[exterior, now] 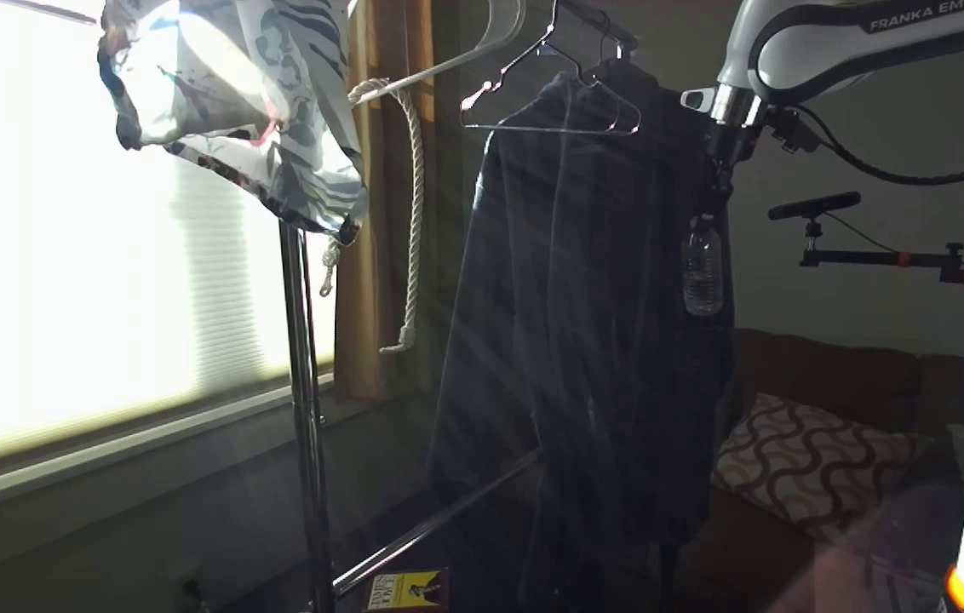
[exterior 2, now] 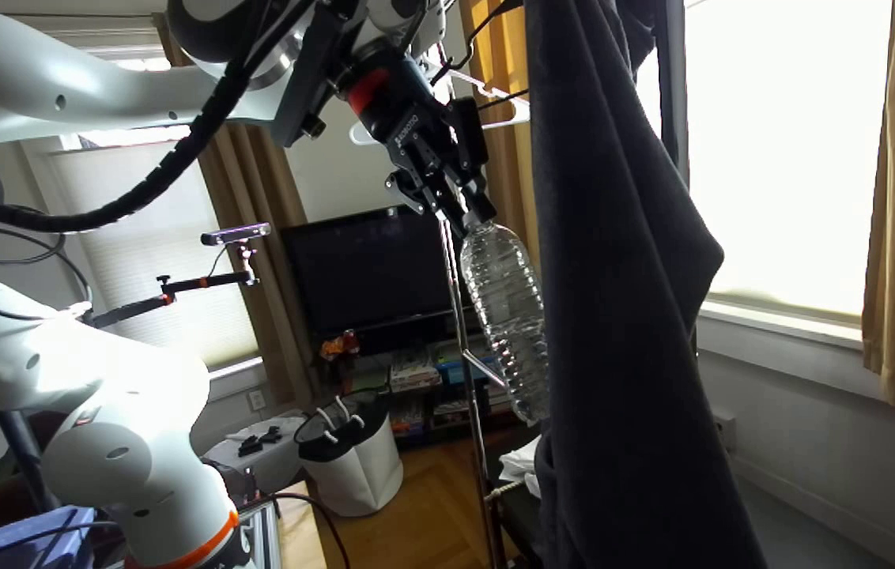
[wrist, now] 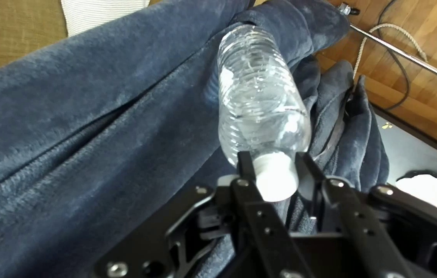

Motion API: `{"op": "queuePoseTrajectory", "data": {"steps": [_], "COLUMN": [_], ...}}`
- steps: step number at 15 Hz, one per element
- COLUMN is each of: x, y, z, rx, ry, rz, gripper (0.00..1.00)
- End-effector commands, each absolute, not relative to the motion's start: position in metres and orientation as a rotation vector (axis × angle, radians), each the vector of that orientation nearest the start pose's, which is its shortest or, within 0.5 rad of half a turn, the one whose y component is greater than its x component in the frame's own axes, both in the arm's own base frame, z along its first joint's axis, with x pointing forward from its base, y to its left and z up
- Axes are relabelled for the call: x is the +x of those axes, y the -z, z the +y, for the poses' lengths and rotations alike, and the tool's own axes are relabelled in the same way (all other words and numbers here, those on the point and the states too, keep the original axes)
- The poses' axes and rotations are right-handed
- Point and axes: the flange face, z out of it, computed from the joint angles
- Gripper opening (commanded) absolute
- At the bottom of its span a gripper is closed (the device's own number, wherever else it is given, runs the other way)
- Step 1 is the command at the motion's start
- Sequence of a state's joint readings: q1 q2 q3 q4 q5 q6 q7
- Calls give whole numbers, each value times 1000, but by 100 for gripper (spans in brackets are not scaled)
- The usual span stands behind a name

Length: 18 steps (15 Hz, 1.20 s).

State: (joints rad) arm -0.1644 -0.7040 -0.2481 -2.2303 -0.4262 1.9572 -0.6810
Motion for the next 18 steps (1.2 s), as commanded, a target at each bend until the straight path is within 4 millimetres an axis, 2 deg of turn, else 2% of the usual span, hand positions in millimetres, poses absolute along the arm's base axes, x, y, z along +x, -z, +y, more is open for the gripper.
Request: {"op": "queuePoseTrajectory", "data": {"steps": [1,5,10,15,18], "x": [322,334,345,341,347], "y": [-642,-619,-597,-615,-601], "z": [-207,-212,-220,-219,-227], "rx": [-3568,-3573,-3603,-3639,-3619], "ry": [421,437,384,544,553], "rz": [-725,-796,-794,-810,-844], "gripper": [8,8,8,8,8]}}
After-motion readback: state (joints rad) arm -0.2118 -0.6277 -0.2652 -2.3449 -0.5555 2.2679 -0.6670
